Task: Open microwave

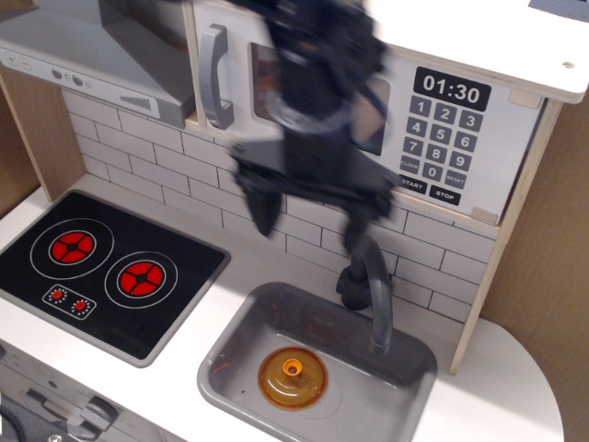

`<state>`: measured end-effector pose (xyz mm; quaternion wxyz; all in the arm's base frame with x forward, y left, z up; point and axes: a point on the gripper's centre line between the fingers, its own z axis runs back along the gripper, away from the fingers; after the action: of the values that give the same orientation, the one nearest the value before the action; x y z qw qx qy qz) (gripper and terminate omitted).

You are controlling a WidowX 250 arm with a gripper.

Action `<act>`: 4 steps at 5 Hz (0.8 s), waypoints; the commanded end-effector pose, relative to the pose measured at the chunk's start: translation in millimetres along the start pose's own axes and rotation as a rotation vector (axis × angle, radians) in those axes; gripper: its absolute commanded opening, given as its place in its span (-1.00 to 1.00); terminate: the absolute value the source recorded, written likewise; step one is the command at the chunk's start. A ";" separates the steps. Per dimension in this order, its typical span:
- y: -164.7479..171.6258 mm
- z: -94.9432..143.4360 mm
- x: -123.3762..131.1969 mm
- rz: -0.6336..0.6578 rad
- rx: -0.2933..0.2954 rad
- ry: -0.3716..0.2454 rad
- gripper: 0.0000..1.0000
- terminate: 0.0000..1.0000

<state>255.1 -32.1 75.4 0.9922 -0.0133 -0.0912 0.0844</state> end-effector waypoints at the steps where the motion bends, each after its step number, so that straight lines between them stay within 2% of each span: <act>1: 58.2 19.8 52.1 0.030 -0.046 -0.057 1.00 -1.00; 2: 70.7 21.7 70.1 0.037 -0.044 -0.081 1.00 -1.00; 4: 88.5 25.9 97.4 0.056 -0.018 -0.171 1.00 -1.00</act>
<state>324.4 68.0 101.6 0.9814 -0.0209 -0.1550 0.1116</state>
